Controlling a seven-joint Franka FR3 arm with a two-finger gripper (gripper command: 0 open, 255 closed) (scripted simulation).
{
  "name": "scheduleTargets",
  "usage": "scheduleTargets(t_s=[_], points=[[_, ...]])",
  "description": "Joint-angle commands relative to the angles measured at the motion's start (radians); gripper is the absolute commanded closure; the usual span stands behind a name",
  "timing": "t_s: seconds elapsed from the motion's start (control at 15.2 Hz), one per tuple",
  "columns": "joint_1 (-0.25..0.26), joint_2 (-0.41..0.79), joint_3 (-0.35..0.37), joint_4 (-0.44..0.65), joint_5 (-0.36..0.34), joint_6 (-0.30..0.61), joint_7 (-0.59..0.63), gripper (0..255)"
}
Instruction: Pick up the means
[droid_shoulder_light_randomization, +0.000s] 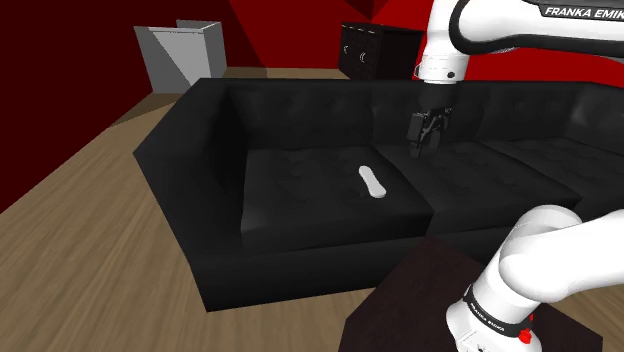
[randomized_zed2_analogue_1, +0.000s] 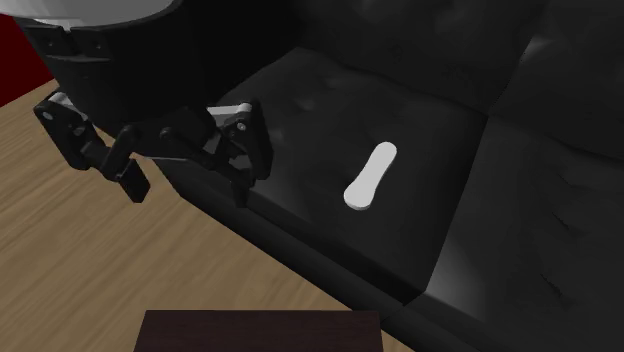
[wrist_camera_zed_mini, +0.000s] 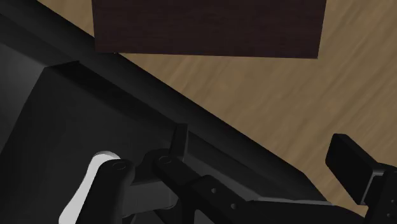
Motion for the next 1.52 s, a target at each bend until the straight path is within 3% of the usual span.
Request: scheduleTargets(t_s=[0.0,0.73,1.45], points=[[0.0,0.0,0.0,0.0,0.0,0.0,0.0,0],[-0.071,0.246,-0.067,-0.082,-0.049,0.372,0.003,0],[-0.127,0.592,-0.142,-0.008,-0.051,0.69,-0.001,0]])
